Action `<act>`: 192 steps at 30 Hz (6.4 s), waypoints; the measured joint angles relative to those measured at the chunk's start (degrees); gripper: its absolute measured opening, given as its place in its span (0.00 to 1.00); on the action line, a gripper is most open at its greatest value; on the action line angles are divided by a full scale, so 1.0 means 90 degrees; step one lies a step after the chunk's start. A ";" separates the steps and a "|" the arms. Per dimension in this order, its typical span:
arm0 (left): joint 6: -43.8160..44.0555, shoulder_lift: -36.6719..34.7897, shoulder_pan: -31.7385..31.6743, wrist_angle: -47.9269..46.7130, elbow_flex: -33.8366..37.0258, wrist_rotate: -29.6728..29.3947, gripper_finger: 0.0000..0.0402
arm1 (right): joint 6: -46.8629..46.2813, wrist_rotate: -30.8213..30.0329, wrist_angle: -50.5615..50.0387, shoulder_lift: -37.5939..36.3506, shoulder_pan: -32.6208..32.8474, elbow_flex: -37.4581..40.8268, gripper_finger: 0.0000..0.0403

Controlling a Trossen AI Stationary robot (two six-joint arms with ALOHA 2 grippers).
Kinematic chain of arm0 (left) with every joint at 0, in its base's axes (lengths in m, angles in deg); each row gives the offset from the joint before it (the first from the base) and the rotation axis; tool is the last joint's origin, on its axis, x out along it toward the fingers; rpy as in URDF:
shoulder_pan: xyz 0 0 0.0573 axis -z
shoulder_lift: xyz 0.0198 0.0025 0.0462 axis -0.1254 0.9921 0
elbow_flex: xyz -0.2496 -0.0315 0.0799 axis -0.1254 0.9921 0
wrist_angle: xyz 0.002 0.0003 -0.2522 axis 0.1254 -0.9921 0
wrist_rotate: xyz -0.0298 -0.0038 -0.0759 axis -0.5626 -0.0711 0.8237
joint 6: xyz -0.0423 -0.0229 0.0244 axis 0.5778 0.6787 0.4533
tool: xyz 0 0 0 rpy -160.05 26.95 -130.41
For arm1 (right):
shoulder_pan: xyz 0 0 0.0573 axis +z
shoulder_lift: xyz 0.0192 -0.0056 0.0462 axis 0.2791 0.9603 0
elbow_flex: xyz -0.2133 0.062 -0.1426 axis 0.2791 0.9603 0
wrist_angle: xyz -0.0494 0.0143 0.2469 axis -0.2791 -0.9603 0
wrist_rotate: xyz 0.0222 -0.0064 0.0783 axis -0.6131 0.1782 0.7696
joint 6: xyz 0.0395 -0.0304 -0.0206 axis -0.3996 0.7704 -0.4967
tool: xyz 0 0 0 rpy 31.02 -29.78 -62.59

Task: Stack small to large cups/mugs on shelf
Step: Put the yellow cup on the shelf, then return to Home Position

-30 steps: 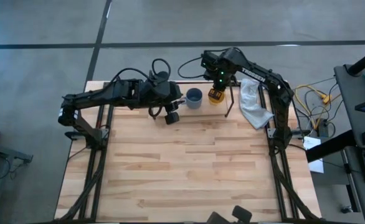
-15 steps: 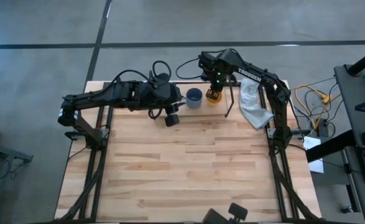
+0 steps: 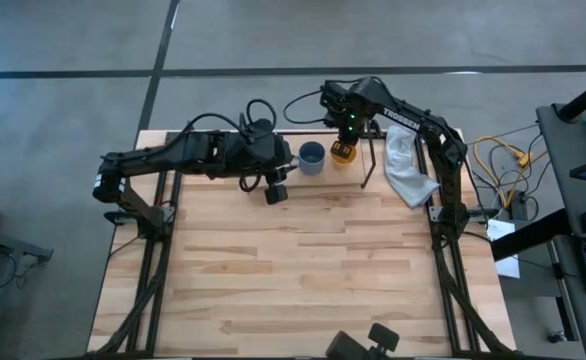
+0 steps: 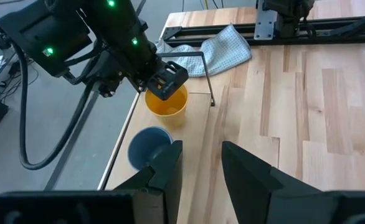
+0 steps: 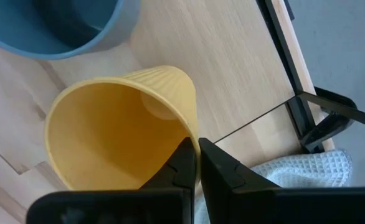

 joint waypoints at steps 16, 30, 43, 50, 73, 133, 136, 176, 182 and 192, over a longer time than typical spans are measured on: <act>0.0000 0.0000 0.0002 0.0000 0.0020 0.0002 0.24 | -0.0126 0.0024 0.0023 -0.0002 -0.0002 0.0000 0.11; -0.0002 0.0000 0.0002 0.0000 0.0027 0.0002 0.24 | -0.0112 -0.0008 0.0180 -0.0002 -0.0002 0.0000 0.13; -0.0002 0.0000 0.0010 0.0001 0.0060 0.0002 0.24 | -0.0002 -0.0238 0.0404 -0.0002 -0.0041 0.0005 0.13; -0.0005 0.0000 0.0029 0.0000 0.0112 0.0015 0.24 | -0.0004 -0.0248 0.0408 -0.0005 -0.0128 0.0007 0.13; -0.0061 -0.0549 0.0027 -0.0865 0.0115 -0.1060 0.24 | -0.1082 -0.0362 -0.0487 -0.1435 -0.0056 0.0012 0.13; 0.2973 -0.9861 0.0374 0.3891 0.9271 0.0690 0.24 | -0.3551 -0.0539 0.9147 -1.2497 0.4518 1.1716 0.13; 0.2946 -0.9789 0.0379 0.4075 0.9303 0.0687 0.24 | -0.3426 -0.0548 0.9158 -1.2826 0.4518 1.1831 0.13; 0.3094 -0.9787 0.0374 0.6234 1.1883 0.0610 0.24 | -0.3453 -0.0982 0.9502 -1.2687 0.4518 1.2524 0.13; 0.3082 -0.9726 0.0374 0.6222 1.1888 0.0616 0.24 | -0.3391 -0.0957 0.9500 -1.2495 0.4518 1.2522 0.13; 0.3084 -0.9616 0.0374 0.6207 1.1896 0.0622 0.24 | -0.3338 -0.0959 0.9493 -1.2384 0.4518 1.2522 0.13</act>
